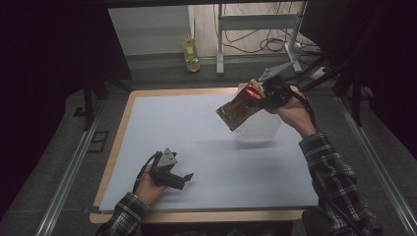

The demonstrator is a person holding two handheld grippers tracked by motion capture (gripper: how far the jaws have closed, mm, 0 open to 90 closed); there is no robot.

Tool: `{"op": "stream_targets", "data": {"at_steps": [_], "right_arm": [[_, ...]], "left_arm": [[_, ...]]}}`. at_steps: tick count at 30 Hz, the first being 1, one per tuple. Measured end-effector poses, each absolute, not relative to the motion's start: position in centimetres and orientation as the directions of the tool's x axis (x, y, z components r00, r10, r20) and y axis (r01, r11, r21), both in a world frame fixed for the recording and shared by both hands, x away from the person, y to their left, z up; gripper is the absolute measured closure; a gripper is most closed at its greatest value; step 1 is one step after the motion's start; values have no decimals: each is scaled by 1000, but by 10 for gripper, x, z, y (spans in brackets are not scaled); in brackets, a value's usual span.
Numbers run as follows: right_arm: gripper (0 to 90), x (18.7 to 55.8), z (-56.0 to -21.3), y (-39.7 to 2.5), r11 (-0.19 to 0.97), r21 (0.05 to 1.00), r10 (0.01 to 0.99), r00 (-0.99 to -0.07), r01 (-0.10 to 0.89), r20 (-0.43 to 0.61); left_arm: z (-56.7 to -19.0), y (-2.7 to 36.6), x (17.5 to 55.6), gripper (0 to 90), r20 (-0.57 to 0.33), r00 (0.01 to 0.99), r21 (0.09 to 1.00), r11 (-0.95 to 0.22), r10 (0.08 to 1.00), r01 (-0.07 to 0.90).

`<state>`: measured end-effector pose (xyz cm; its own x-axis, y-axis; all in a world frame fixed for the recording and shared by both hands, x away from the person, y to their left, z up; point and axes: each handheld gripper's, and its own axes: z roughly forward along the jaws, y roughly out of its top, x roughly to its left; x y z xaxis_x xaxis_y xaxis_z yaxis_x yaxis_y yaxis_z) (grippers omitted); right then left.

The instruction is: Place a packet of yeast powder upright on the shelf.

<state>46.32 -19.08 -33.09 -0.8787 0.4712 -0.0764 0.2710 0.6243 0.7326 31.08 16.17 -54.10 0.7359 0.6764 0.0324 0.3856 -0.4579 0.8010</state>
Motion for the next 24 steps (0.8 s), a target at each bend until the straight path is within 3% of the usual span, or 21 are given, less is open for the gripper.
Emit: {"op": "stream_targets", "data": {"at_steps": [12, 24], "right_arm": [[720, 482, -315, -221, 648, 716, 514, -843, 259, -160], [722, 501, -314, -236, 707, 678, 490, -830, 200, -266]], "left_arm": [[-541, 163, 311, 2, 30, 738, 800, -459, 675, 387], [-542, 163, 312, 2, 26, 742, 796, -463, 670, 390]]}}
